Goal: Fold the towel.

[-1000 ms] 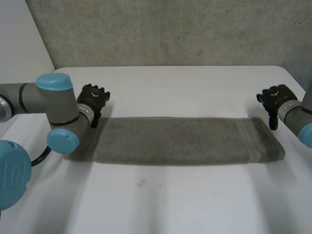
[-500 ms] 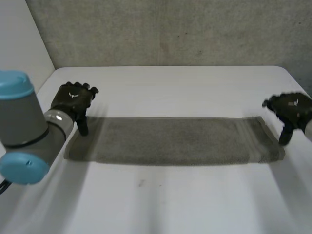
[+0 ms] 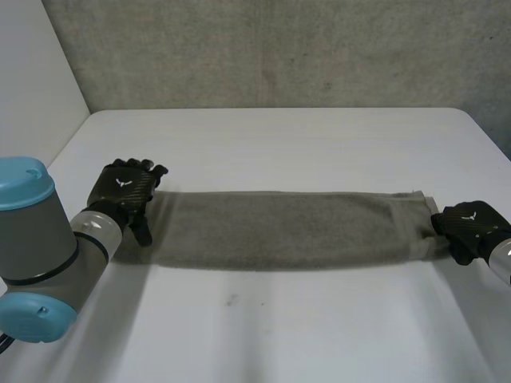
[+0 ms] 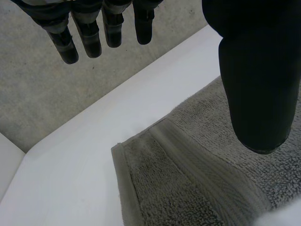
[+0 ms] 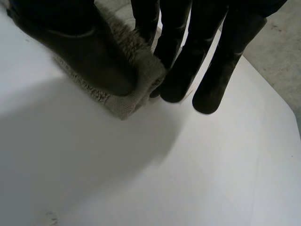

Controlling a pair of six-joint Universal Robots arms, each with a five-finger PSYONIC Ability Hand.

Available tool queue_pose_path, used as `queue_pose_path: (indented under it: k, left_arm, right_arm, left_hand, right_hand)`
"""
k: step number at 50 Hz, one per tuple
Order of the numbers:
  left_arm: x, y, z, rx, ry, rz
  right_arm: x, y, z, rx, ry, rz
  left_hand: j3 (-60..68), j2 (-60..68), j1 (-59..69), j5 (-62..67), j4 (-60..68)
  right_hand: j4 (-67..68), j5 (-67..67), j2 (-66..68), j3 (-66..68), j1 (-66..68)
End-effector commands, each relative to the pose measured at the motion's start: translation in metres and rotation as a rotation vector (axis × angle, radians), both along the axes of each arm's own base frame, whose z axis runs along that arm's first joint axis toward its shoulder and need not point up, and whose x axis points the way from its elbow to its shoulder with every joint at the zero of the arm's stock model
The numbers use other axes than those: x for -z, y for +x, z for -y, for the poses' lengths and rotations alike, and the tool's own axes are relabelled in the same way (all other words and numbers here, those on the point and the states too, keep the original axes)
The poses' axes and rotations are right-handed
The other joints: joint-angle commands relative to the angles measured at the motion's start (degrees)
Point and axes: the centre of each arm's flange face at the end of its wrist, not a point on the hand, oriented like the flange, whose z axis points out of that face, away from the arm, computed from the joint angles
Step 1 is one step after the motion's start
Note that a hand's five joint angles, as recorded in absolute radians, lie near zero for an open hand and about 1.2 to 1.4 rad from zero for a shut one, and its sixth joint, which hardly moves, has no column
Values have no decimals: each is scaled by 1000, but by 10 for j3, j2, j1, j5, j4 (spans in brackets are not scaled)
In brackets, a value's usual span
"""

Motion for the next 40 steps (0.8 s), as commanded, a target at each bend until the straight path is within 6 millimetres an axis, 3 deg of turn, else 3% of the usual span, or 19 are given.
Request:
queue_pose_path:
  k: [1, 5, 7, 8, 12, 18, 20, 21, 23, 26, 28, 29, 30, 31, 32, 33, 34, 36, 40]
  left_arm:
    - [1, -1, -2, 6, 4, 2]
    - [2, -1, -3, 6, 7, 3]
    - [3, -1, -3, 6, 8, 4]
    - [3, -1, -3, 6, 8, 4]
    - [5, 1, -4, 2, 17, 7]
    - [5, 1, -3, -1, 17, 7]
    - [5, 2, -3, -2, 17, 7]
    - [5, 2, -3, -2, 17, 7]
    - [4, 2, -3, -5, 15, 7]
    - [4, 2, -3, -7, 14, 7]
    - [3, 2, -3, -8, 12, 7]
    - [3, 2, -3, -8, 12, 7]
    - [3, 3, -3, -10, 12, 7]
    - [3, 3, -2, -11, 12, 7]
    - [3, 3, -2, -11, 12, 7]
    - [3, 4, -2, -13, 12, 7]
    - [3, 4, -2, -13, 12, 7]
    - [3, 5, -1, -17, 12, 7]
    - [4, 5, -1, -19, 14, 8]
  right_arm:
    - [-6, -11, 12, 44, -57, -20]
    - [-11, -35, 26, 113, -94, -50]
    - [-18, -69, 41, 184, -131, -114]
    - [-18, -69, 41, 184, -132, -114]
    - [-25, -116, 54, 255, -155, -250]
    - [-35, -108, 57, 223, -153, -272]
    - [-53, -66, 56, 156, -207, -235]
    - [-53, -66, 56, 155, -208, -235]
    - [-73, -9, 49, 61, -273, -181]
    - [-79, 19, 42, 13, -293, -153]
    - [-89, 81, 19, -110, -333, -101]
    - [-89, 82, 19, -111, -333, -101]
    - [-94, 116, 2, -186, -356, -77]
    - [-94, 149, -16, -261, -369, -55]
    - [-94, 150, -16, -262, -370, -54]
    - [-89, 179, -34, -330, -372, -39]
    - [-89, 179, -34, -330, -372, -39]
    - [-73, 228, -72, -466, -363, -20]
    - [-45, 264, -109, -593, -322, -21]
  left_hand:
    - [4, 5, 2, -14, 4]
    - [4, 5, 2, -14, 4]
    - [4, 5, 2, -14, 4]
    - [4, 5, 2, -14, 4]
    - [4, 5, 2, -14, 4]
    - [4, 5, 2, -14, 4]
    - [4, 5, 2, -14, 4]
    - [4, 5, 2, -14, 4]
    - [4, 5, 2, -14, 4]
    - [4, 5, 2, -14, 4]
    - [4, 5, 2, -14, 4]
    - [4, 5, 2, -14, 4]
    - [4, 5, 2, -14, 4]
    - [4, 5, 2, -14, 4]
    - [4, 5, 2, -14, 4]
    - [4, 5, 2, -14, 4]
    - [4, 5, 2, -14, 4]
    - [4, 5, 2, -14, 4]
    - [4, 5, 2, -14, 4]
  right_hand:
    - [47, 43, 51, 48, 50]
    - [47, 43, 51, 48, 50]
    - [47, 43, 51, 48, 50]
    - [47, 43, 51, 48, 50]
    - [47, 43, 51, 48, 50]
    - [47, 43, 51, 48, 50]
    - [47, 43, 51, 48, 50]
    - [47, 43, 51, 48, 50]
    - [47, 43, 51, 48, 50]
    - [47, 43, 51, 48, 50]
    - [47, 43, 51, 48, 50]
    - [47, 43, 51, 48, 50]
    - [47, 43, 51, 48, 50]
    - [47, 43, 51, 48, 50]
    - [47, 43, 51, 48, 50]
    - [47, 43, 51, 48, 50]
    - [47, 43, 51, 48, 50]
    - [47, 43, 51, 48, 50]
    - [47, 43, 51, 48, 50]
